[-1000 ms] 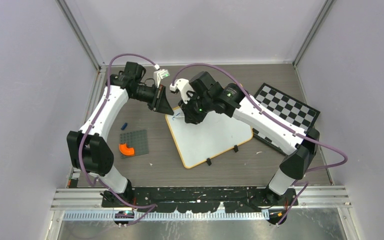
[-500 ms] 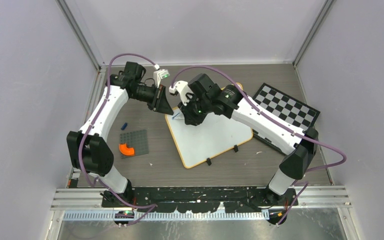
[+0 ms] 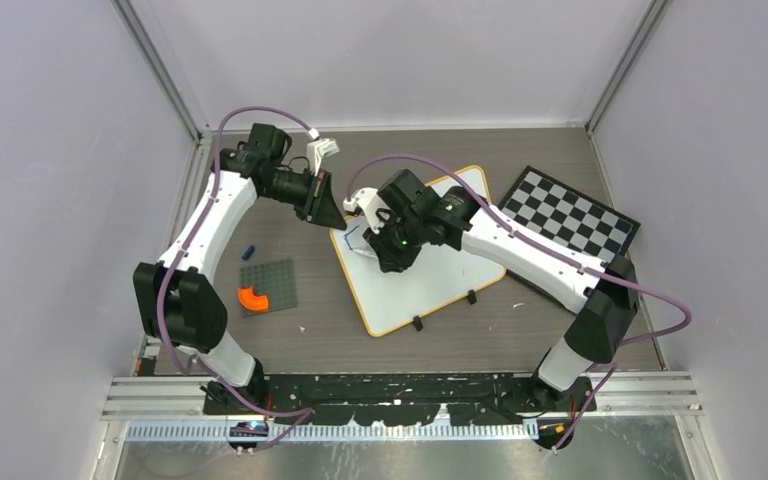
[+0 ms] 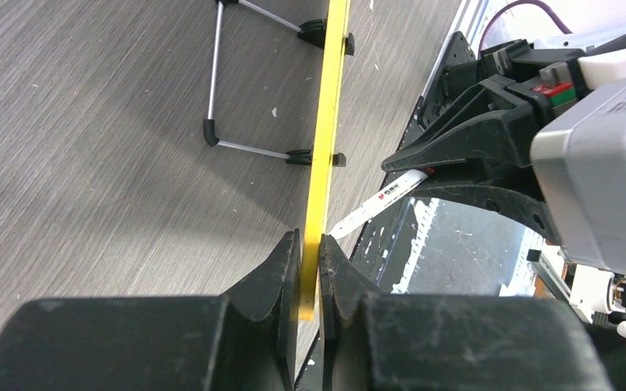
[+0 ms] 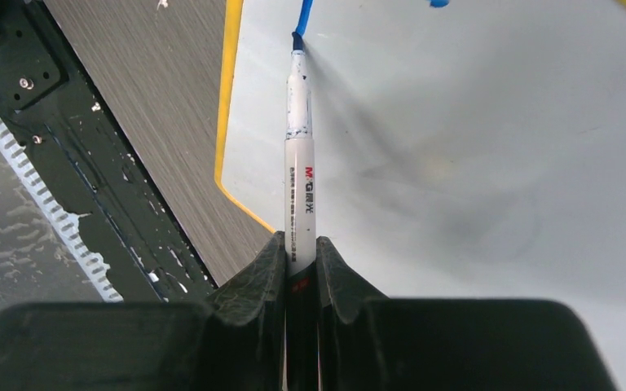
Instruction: Write a sentence on the whiteboard
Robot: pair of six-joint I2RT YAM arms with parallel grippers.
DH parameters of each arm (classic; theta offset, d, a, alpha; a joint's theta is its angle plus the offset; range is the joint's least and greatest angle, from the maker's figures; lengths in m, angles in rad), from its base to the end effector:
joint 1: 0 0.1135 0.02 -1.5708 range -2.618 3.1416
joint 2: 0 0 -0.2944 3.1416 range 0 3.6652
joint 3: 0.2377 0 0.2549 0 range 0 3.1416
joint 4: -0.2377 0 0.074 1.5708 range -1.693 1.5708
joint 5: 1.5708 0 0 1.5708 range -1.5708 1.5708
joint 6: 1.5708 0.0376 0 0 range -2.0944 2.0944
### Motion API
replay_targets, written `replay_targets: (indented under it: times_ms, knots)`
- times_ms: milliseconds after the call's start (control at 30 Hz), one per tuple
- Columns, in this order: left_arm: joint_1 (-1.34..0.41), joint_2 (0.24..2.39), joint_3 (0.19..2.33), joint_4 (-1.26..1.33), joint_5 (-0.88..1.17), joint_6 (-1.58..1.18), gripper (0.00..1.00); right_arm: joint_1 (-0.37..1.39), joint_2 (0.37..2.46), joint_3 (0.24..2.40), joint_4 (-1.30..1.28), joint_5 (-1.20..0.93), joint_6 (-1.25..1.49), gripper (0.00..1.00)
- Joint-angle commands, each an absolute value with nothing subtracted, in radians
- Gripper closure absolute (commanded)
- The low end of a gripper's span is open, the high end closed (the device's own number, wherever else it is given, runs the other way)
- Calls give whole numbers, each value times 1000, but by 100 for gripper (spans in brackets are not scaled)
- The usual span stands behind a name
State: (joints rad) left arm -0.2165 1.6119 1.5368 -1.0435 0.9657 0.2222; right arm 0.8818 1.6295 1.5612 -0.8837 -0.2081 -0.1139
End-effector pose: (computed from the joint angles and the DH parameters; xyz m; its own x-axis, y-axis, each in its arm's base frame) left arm 0.3111 -0.1001 0.3631 -0.7526 0.2939 -0.5892 0.6551 0.4240 -0.6253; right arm 0.2183 0.2772 0.3601 -0.4200 -0.6849 -0.5954 -0.8849 0.4547 0.1013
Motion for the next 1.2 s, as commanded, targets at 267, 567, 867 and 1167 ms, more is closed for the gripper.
replay_targets:
  times_ms: [267, 567, 867, 1167]
  knots:
    - [-223, 1572, 1531, -1056, 972, 216, 100, 895, 1550, 1502, -854, -229, -98, 100]
    - [-223, 1572, 1534, -1058, 975, 216, 100, 896, 1530, 1579, -879, -283, -103, 100]
    - [-224, 1565, 1536, -1060, 975, 216, 100, 897, 1576, 1611, -875, -215, -102, 100]
    - [-224, 1560, 1532, -1060, 973, 218, 100, 897, 1607, 1620, -877, -226, -101, 100]
